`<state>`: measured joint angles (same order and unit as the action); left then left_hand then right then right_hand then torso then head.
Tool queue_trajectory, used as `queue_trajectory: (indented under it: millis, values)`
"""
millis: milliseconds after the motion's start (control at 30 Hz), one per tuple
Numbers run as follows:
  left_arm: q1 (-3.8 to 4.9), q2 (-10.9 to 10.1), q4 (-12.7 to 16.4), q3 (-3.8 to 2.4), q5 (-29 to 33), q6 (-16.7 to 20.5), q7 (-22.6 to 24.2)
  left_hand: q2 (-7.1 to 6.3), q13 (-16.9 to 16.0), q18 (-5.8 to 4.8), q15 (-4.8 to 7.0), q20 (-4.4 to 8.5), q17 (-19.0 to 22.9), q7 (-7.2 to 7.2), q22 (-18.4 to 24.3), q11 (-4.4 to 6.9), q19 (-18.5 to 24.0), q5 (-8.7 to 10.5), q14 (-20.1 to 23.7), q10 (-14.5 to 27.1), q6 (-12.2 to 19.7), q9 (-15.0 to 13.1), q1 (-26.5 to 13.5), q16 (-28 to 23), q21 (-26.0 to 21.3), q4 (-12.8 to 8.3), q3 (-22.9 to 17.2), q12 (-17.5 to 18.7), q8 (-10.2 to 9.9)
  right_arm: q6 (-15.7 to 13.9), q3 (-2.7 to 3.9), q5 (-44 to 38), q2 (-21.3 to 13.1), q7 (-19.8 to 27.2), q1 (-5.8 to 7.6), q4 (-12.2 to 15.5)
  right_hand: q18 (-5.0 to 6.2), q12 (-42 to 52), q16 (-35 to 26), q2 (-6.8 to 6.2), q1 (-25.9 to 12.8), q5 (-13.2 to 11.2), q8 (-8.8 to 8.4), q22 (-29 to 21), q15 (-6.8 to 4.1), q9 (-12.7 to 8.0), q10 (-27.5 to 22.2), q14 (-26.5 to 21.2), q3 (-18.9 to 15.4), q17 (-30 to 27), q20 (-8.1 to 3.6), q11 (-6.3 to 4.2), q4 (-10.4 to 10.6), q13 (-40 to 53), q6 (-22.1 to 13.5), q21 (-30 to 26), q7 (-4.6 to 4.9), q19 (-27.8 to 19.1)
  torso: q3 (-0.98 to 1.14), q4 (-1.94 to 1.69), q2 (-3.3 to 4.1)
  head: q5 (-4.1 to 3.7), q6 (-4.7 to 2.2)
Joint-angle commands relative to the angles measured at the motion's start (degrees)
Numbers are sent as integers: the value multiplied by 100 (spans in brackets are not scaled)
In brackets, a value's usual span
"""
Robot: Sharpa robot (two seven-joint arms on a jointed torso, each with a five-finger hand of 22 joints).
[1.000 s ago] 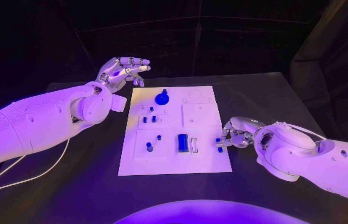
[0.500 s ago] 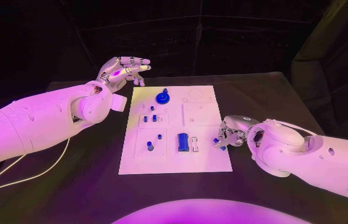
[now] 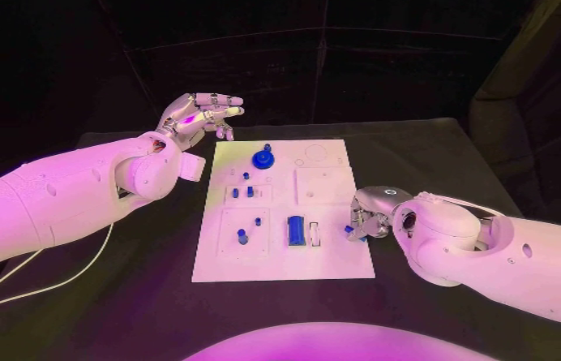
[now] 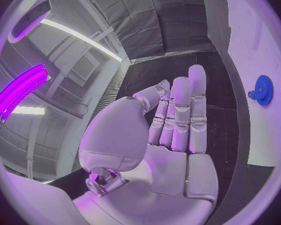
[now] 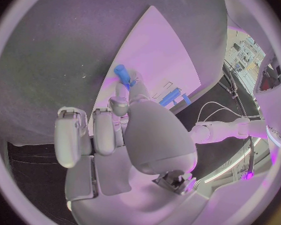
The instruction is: Assemble the parts on the task board
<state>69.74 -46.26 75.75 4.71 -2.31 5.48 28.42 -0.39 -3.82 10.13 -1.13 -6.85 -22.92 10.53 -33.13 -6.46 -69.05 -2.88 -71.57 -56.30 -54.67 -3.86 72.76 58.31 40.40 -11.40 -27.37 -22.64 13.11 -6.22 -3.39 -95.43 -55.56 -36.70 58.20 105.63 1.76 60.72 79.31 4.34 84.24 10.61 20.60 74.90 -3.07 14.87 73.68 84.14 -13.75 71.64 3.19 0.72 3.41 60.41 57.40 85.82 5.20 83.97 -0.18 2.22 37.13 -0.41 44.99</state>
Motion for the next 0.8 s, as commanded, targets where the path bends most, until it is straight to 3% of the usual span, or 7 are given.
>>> queue_trajectory:
  millis: [33,167,300,467,633,800]
  values:
    - [7,-7,8,-2,12,-84,4,27,5,39,7,25,5,39,9,-6,31,-34,52,24,-7,3,34,-9,-36,-22,0,-20,-13,183,-86,-140,-35,-358,-92,-58,-12,31,-18,151,71,355,-102,868,-50,-303,8,255,101,28,-31,-45,-28,55,106,-10,-29,208,5,8,1,6,4]
    - [7,-7,9,-1,11,-88,4,27,5,39,7,25,5,39,9,-6,31,-34,52,24,-7,3,34,-9,-36,-22,0,-20,-13,-328,-85,40,-92,-355,-92,40,-23,86,4,275,13,785,-146,913,-74,-318,65,266,227,65,-58,-83,46,119,147,20,-60,239,5,6,0,5,8]
    - [7,-6,7,0,11,-88,3,27,5,39,7,25,5,39,9,-6,31,-34,52,24,-7,3,34,-9,-36,-22,0,-20,-13,-1029,-82,529,-197,-231,-88,209,-36,124,35,258,-47,1136,-194,965,-101,-328,119,280,379,115,-85,-102,105,169,206,55,-93,273,-5,-12,-1,-5,-1]
    - [7,-4,8,0,11,-86,2,27,5,39,7,25,5,39,9,-6,31,-34,52,24,-7,3,34,-9,-36,-22,0,-20,-13,-1742,-79,1125,-257,8,-84,374,-43,154,48,220,-77,1243,-223,992,-109,-331,152,285,473,138,-93,-107,136,206,232,73,-100,291,-3,-13,3,28,-6]
    - [7,-6,10,0,11,-84,1,27,5,39,7,25,5,39,9,-6,31,-34,52,24,-7,3,34,-9,-36,-22,0,-20,-13,-2102,-78,1527,-228,168,-83,446,-47,165,59,167,-148,1254,-246,1007,-109,-333,173,289,514,155,-96,-107,189,220,252,82,-101,300,1,-2,5,48,2]
    - [7,-9,17,1,11,-83,0,27,5,39,7,25,5,39,9,-6,31,-34,52,24,-7,3,34,-9,-36,-22,0,-20,-13,-2115,-77,1801,-135,214,-83,447,-61,297,116,135,-189,1256,-259,1067,-113,-332,258,308,566,247,-99,-114,228,351,282,122,-110,337,-1,1,8,52,10]
